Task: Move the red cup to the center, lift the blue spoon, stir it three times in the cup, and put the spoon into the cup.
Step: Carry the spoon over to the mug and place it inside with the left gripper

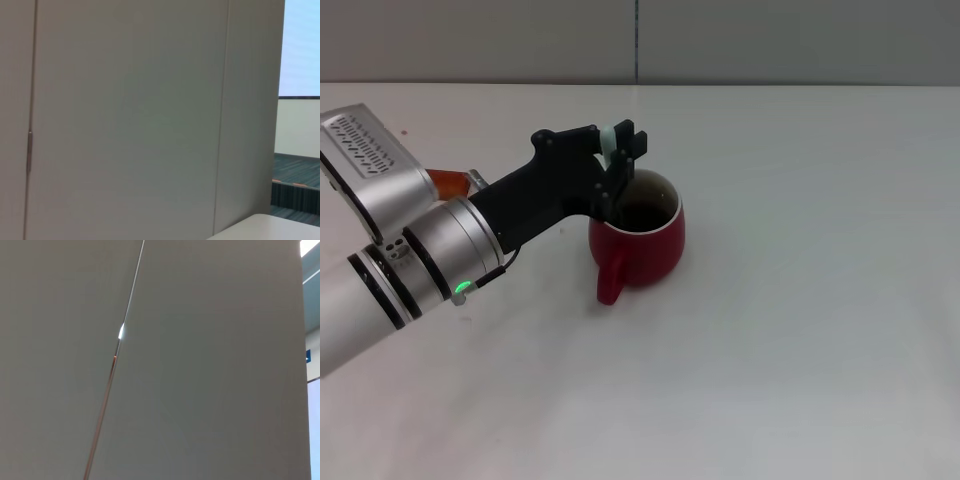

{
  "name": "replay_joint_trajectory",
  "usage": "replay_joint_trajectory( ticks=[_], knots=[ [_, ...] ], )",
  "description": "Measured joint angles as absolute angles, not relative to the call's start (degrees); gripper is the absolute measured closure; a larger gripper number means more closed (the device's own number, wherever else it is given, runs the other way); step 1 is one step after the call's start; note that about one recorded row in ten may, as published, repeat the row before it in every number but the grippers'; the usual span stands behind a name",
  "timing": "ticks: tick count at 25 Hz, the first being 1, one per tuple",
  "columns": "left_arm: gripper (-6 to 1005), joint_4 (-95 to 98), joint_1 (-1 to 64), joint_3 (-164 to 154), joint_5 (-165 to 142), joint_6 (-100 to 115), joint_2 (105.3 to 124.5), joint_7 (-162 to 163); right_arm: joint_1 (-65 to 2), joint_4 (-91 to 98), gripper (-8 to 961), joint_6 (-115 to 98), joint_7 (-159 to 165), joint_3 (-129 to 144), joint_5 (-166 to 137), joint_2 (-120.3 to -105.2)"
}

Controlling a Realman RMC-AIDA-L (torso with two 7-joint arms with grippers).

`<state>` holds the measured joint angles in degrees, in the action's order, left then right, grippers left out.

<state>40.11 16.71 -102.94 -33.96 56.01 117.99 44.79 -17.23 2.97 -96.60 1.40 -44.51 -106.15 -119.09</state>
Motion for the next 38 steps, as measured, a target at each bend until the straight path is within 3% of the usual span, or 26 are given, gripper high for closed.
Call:
replay_joint_trajectory(
  ticks=[38],
  knots=[
    [861,32.76,23.24,-110.95,-22.13,51.10,119.18,33.87,-16.44,2.33,273,-97.57,1.40,-44.47,-106.16,-119.17]
  ],
)
